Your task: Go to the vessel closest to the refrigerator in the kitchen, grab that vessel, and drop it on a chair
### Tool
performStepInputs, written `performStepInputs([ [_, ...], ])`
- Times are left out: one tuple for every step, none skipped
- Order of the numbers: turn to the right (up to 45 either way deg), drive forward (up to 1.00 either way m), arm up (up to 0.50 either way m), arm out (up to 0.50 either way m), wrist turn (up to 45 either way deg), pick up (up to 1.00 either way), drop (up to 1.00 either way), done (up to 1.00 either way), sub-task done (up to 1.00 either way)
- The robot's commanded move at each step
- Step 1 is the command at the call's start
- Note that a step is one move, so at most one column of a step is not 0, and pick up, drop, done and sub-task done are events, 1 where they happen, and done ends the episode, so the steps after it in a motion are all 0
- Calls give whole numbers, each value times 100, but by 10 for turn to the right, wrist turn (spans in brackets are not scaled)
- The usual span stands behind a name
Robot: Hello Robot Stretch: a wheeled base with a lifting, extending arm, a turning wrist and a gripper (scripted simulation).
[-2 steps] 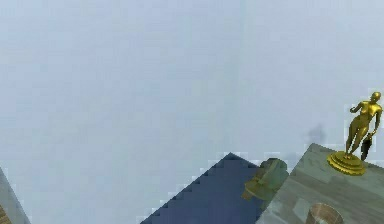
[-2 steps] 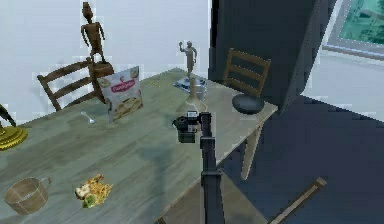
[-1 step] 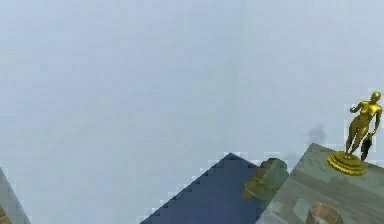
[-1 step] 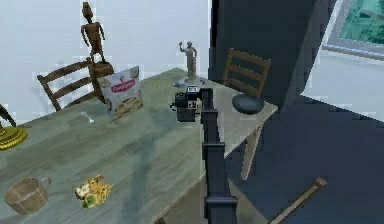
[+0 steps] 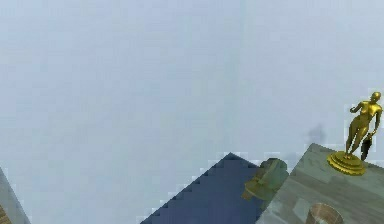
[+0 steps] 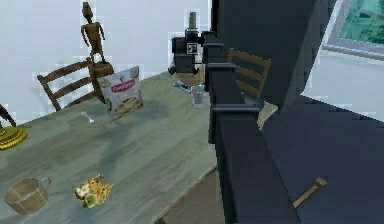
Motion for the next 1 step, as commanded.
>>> performStepInputs([
  [0,0,0,0,-450,0,0,0,0],
])
